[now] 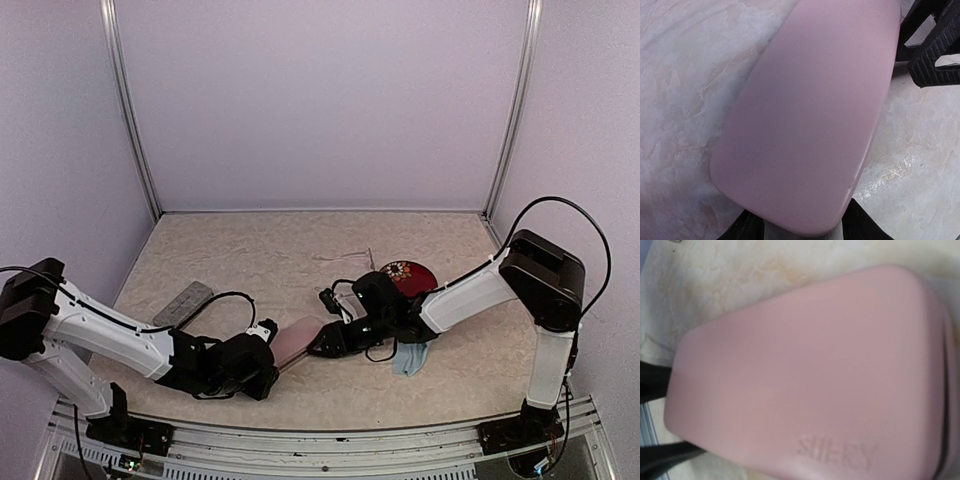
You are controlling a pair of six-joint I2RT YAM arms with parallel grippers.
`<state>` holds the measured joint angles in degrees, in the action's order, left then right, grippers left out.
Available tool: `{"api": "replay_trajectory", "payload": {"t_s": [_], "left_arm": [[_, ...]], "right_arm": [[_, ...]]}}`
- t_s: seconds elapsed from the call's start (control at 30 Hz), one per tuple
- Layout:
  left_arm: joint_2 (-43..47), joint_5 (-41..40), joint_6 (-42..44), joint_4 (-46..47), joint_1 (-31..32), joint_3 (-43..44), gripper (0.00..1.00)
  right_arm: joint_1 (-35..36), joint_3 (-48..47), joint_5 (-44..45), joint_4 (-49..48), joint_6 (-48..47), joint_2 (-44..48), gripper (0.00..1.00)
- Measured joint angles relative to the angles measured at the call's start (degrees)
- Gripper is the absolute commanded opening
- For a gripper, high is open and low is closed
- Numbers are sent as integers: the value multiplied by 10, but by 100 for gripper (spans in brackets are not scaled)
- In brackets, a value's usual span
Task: Organize the sunglasses
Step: Adjust the case with sunglasses at the center of the board.
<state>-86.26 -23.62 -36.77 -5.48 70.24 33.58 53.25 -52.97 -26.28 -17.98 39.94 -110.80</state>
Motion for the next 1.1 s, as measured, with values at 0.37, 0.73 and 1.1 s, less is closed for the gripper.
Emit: {"api": "replay_trajectory", "payload": {"t_s": [0.37, 0.73, 1.1], "left_arm": [[-7, -10, 12, -19, 22, 11, 97], [54, 20, 23, 3, 12, -11, 99], [156, 124, 0, 92, -132, -85, 85]], "right_arm": [[3, 0, 23, 6, 11, 4, 57], [-19, 16, 65, 29, 47, 34, 62], [-42, -33, 57, 35, 49, 4, 59]]}}
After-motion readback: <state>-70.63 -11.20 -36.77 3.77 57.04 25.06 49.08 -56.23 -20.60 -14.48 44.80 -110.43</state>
